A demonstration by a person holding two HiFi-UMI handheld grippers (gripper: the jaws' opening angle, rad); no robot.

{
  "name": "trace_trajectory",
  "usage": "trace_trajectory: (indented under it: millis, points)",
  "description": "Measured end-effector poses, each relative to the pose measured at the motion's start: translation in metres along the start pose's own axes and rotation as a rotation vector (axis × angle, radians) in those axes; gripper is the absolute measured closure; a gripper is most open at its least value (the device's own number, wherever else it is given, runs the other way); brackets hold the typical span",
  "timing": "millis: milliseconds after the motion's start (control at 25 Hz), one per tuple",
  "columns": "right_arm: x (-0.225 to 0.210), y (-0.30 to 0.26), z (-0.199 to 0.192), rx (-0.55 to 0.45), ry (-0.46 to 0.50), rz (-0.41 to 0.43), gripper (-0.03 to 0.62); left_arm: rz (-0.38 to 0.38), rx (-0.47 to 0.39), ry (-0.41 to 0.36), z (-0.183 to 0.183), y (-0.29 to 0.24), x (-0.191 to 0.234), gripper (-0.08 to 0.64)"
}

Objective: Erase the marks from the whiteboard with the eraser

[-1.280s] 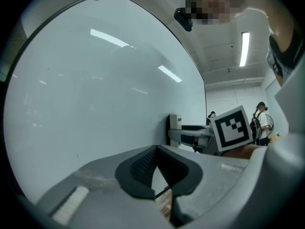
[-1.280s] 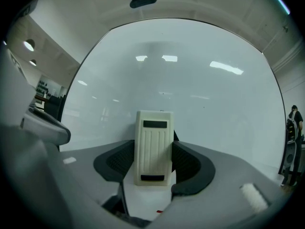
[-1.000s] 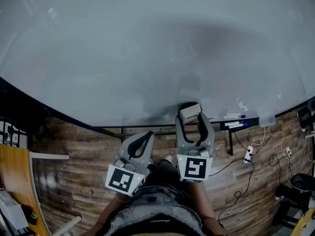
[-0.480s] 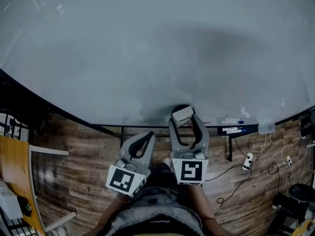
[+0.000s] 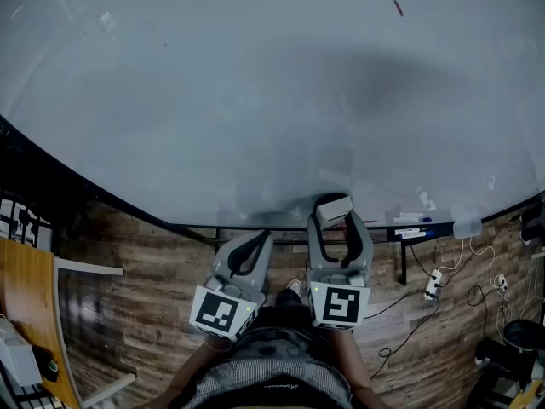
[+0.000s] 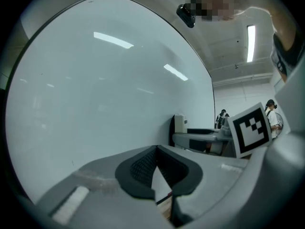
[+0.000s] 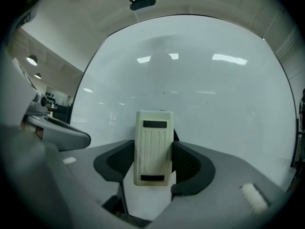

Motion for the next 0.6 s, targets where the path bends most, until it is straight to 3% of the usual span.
trace_trajectory:
  millis: [160,600]
  points:
    - [0.014,-0.004,0.000,0.013,-0.032,-0.071,0.344,-0.041,0.010,-0.015,0.001,0.014,0.020,0.557]
    - [0.102,-0.016,0.013,0.009,-0.021,-0.069,0.344,-0.122,0.023,-0.021,0.004,0.059,0.070,0.557]
Point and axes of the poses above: the fingertips, and each gripper's own axes: y backward along the fingers, x to its left, z out of its top, the point moved 4 cm from there along y, backward along the fingers, and after that the axes turned 4 degrees about -z, right-handed, at the moved point
